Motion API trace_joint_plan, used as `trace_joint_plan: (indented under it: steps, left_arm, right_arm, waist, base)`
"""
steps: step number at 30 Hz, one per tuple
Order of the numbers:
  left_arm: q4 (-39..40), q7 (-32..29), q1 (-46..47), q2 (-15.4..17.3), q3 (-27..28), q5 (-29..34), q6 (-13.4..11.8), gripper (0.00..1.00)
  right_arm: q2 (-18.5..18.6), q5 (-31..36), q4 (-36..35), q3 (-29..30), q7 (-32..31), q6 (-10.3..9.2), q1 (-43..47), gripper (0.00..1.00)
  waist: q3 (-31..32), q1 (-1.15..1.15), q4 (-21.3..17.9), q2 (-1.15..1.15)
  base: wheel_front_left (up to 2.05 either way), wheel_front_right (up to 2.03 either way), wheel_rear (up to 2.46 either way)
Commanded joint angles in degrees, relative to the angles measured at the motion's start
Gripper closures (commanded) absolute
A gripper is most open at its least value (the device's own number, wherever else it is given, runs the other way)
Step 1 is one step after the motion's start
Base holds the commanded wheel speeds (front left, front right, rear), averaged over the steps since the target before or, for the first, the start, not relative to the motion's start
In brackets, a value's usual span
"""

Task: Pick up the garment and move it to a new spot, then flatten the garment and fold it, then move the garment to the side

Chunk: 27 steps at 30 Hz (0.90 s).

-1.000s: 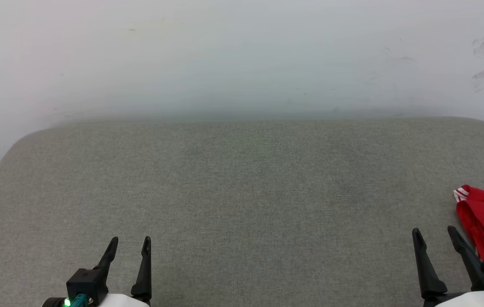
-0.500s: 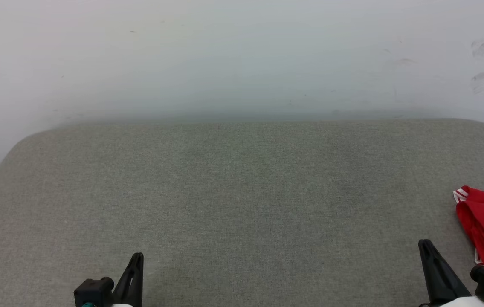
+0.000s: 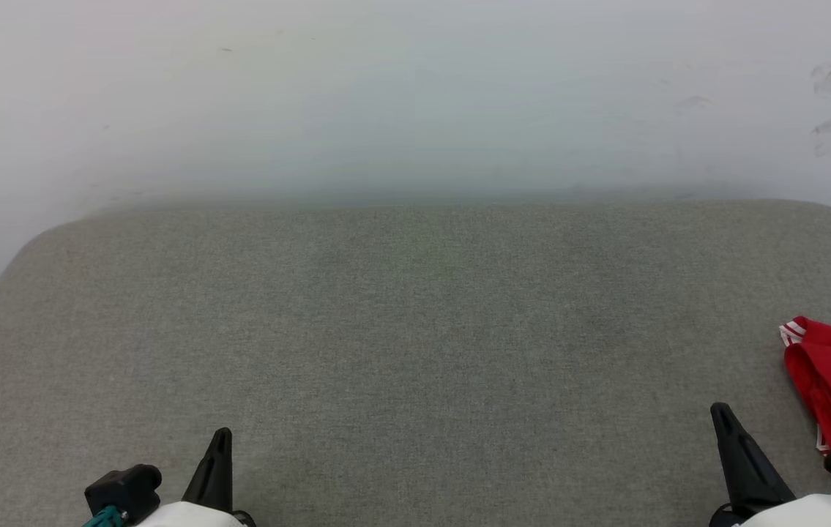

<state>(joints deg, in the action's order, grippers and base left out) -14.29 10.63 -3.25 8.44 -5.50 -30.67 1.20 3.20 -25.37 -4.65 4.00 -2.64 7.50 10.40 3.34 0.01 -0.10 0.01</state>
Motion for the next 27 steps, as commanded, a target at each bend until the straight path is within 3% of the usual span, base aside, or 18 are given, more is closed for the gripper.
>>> trace_joint_plan:
  steps: [1,27]
  left_arm:
    - [0.9,-0.4,1.7,0.1,0.5,-1.5,0.4,1.00]
    - [0.8,-6.1,4.5,-1.8,4.4,-22.0,2.4,1.00]
  right_arm:
    - [0.5,-1.8,-0.3,-0.1,0.1,0.00,-1.8,1.00]
    - [1.1,-24.9,6.0,-0.3,-0.4,-0.01,-6.9,1.00]
  waist:
    - [0.0,0.00,0.0,-0.01]
    - [-0.9,0.00,0.0,-0.01]
  base:
    - [0.00,0.00,0.00]
    - [0.00,0.00,0.00]
